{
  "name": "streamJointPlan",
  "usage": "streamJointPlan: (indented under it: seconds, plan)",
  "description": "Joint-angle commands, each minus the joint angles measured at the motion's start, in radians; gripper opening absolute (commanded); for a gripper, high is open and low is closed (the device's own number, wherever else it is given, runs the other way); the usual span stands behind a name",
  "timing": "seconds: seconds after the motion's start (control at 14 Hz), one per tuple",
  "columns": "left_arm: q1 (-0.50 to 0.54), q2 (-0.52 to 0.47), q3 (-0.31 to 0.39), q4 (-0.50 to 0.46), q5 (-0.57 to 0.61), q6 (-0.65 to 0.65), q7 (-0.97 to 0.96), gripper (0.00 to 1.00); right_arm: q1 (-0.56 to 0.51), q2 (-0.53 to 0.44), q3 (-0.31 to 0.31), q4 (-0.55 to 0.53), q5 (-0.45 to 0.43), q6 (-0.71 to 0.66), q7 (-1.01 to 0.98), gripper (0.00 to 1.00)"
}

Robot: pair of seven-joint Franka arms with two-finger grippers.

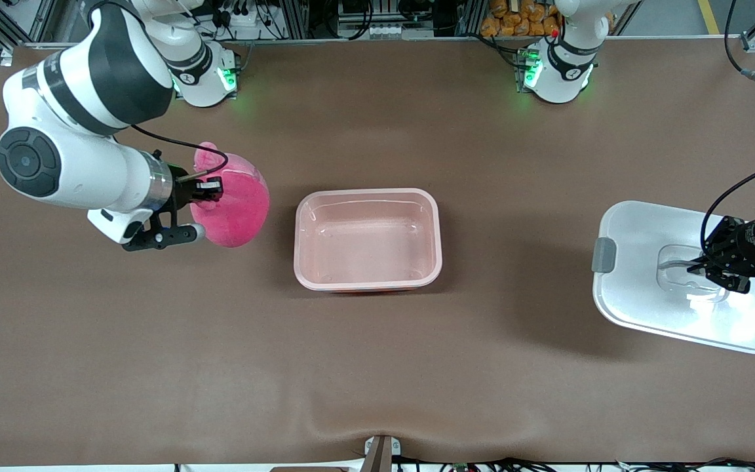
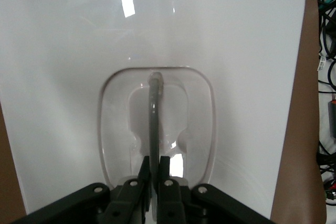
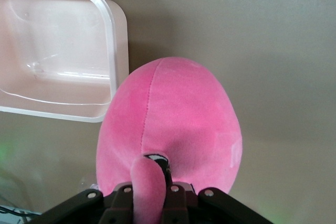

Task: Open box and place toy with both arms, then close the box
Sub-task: 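Carry the pink toy over the pink box base with the right gripper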

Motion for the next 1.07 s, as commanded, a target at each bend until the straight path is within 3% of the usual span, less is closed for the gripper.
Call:
streamJointPlan:
  seconds: [0.0,0.5,0.72,1.0]
  plan:
    - [-0.018,-0.015,-0.018,-0.015,0.004,0.025,-0.059,0.00,0.027,0.032,0.002,0.059,0.026,-0.010,0.070,0.00]
    - [-0.095,0.001,-0.018,-0.007,0.027,0.031,-0.156,0.00,0.079,0.094,0.003,0.136,0.027,0.029,0.162,0.00]
    - [-0.115,0.001,-0.020,-0.008,0.028,0.030,-0.184,0.00,0.102,0.113,0.003,0.145,0.094,0.111,0.205,0.00]
    - [-0.129,0.005,-0.020,-0.019,0.030,0.028,-0.187,0.00,0.149,0.178,0.003,0.194,0.099,0.177,0.272,0.00]
